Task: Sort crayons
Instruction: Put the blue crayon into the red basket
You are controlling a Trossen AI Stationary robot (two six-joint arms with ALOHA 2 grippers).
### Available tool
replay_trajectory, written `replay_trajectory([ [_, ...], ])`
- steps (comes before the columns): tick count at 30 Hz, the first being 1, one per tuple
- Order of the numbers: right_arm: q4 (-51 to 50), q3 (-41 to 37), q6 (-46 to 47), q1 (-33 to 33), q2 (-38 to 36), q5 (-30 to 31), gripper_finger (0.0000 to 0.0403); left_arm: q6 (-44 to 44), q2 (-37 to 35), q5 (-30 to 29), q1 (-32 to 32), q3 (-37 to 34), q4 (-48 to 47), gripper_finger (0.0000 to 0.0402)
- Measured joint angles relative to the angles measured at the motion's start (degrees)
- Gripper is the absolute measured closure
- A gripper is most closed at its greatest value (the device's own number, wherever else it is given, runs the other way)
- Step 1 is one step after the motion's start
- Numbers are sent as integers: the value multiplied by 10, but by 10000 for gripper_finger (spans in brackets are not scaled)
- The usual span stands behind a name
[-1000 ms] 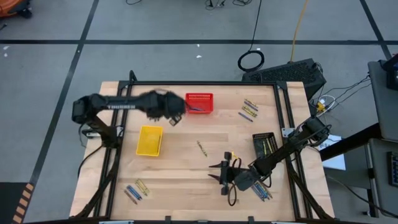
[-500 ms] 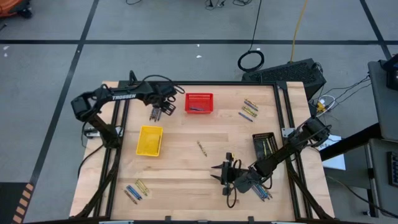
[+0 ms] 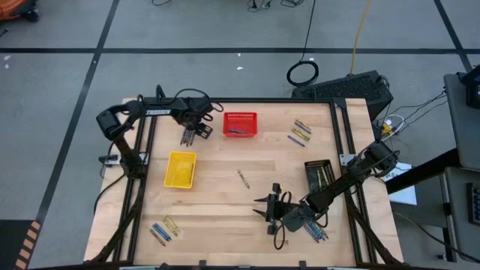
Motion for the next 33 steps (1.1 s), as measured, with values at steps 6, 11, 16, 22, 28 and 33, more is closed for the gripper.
replay_trajectory([
  [6, 12, 0, -4, 0, 0, 0, 261, 10, 23, 4, 1, 2, 8, 208],
  [11, 13, 0, -5, 0, 0, 0, 261, 20, 24, 12, 3, 2, 14, 208],
  [16, 13, 0, -5, 0, 0, 0, 261, 21, 24, 19, 5, 2, 14, 210],
  [22, 13, 0, -5, 0, 0, -1, 261, 22, 25, 31, 12, 1, 21, 257],
  [28, 13, 0, -13, 0, 0, 1, 261, 23, 25, 45, 16, 1, 32, 316],
  [33, -35, 0, -14, 3, -29, 13, 261, 32, 25, 46, 16, 0, 43, 356],
])
